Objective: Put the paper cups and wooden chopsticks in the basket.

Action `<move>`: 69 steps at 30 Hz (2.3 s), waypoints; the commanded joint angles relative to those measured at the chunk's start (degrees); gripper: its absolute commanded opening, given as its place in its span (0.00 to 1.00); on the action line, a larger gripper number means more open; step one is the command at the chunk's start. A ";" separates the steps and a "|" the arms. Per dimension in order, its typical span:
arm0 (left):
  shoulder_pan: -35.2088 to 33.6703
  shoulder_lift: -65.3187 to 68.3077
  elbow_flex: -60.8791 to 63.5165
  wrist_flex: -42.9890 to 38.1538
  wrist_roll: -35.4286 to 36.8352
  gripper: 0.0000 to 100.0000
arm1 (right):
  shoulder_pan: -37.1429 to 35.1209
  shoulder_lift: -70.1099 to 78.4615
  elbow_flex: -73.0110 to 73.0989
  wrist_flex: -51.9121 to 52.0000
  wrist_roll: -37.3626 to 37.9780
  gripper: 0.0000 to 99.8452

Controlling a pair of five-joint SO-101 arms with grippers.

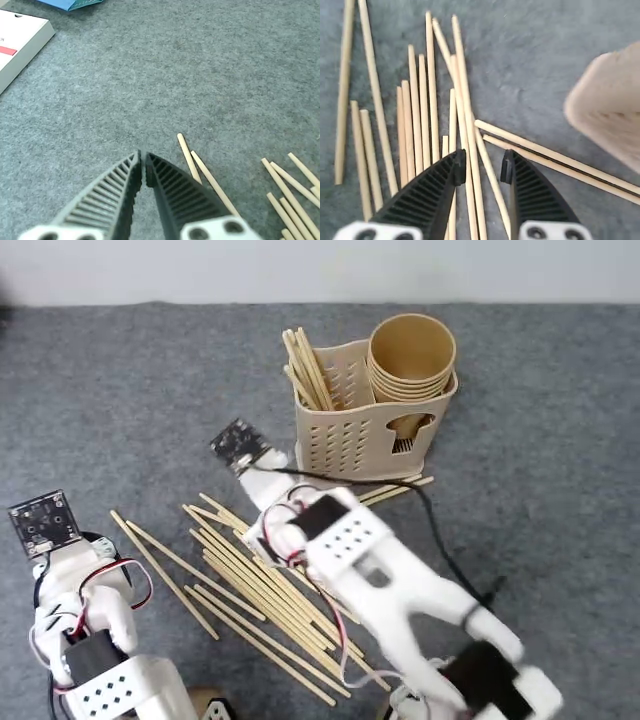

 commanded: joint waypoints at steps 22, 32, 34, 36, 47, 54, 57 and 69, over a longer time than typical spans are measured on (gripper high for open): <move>0.35 -0.70 -2.15 -1.49 0.18 0.01 | -3.56 19.65 -8.44 -6.55 -0.18 0.13; 0.35 -0.70 -2.15 -1.49 0.18 0.01 | -0.84 22.55 -11.78 -3.47 -0.18 0.01; 0.35 -0.70 -2.15 -1.49 0.18 0.01 | -0.84 21.23 -11.69 -1.71 -0.18 0.02; 0.35 -0.70 -2.15 -1.49 0.18 0.01 | -0.84 19.56 -11.69 -0.04 -0.18 0.01; 0.35 -0.70 -2.15 -1.49 0.18 0.01 | -0.75 2.95 -11.69 11.03 -0.26 0.01; 0.35 -0.70 -2.15 -1.49 0.18 0.01 | 0.48 -10.77 -12.04 11.38 -0.09 0.01; 0.35 -0.70 -2.15 -1.49 0.18 0.01 | 2.42 -14.55 -12.75 11.12 -0.09 0.01; 0.35 -0.70 -2.15 -1.49 0.18 0.01 | 10.68 -22.20 -13.63 -6.37 -0.44 0.01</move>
